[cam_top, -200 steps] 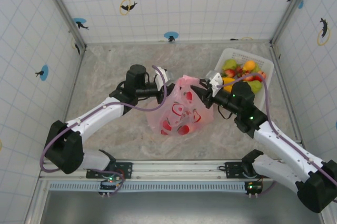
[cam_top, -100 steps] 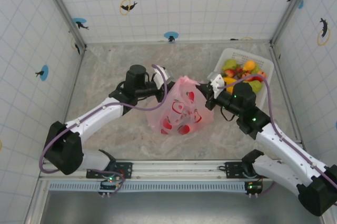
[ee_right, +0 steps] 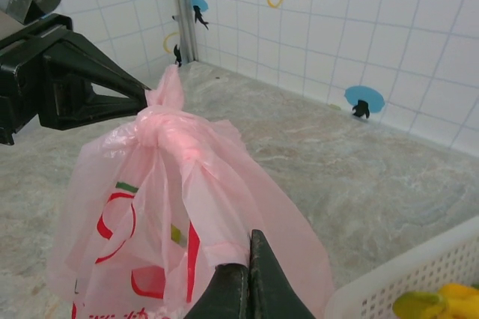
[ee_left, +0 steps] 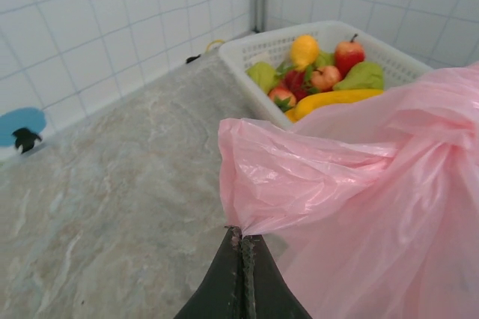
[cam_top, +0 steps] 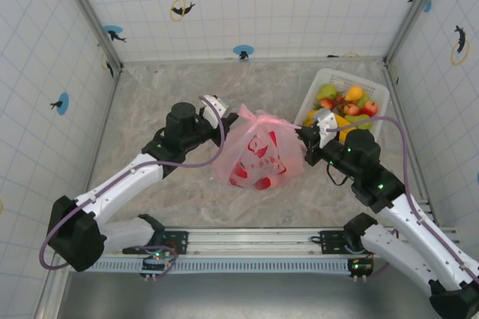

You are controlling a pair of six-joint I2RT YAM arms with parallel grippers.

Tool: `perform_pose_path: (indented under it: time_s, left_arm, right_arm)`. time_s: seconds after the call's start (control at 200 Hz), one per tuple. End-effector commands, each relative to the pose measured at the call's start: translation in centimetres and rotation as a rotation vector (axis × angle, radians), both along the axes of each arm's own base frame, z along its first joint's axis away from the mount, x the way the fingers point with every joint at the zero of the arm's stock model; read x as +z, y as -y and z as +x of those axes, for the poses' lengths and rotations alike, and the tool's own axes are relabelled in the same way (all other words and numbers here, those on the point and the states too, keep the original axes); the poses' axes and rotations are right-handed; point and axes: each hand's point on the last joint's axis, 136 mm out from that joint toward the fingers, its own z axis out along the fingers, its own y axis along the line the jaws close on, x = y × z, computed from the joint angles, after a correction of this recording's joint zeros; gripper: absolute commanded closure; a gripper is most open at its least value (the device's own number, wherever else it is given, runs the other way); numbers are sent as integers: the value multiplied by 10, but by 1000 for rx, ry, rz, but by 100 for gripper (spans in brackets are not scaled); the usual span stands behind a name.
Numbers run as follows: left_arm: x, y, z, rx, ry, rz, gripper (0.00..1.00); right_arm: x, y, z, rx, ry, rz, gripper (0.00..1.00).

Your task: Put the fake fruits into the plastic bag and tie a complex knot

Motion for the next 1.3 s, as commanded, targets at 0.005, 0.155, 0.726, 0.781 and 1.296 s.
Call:
perform_pose_path:
  time_s: [0.005, 0.155, 0.726, 0.781, 1.296]
  left_arm:
    - [-3, -36, 22, 246, -19, 4, 100]
    - [-10, -62, 25, 386, -31, 7, 100]
    - [6, -46, -1, 294, -232, -217, 44]
    - [13, -41, 2, 305, -304, -274, 37]
    - [-17, 31, 8, 191, -1054, -609, 29]
  right_arm:
    - [-23, 23, 4, -135, -103, -21, 100]
    - [-45, 33, 7, -204, -176, -54, 100]
    - [-62, 25, 2, -159, -203, 20, 100]
    - [-62, 25, 1, -156, -199, 15, 100]
    - [-62, 25, 3, -161, -196, 7, 100]
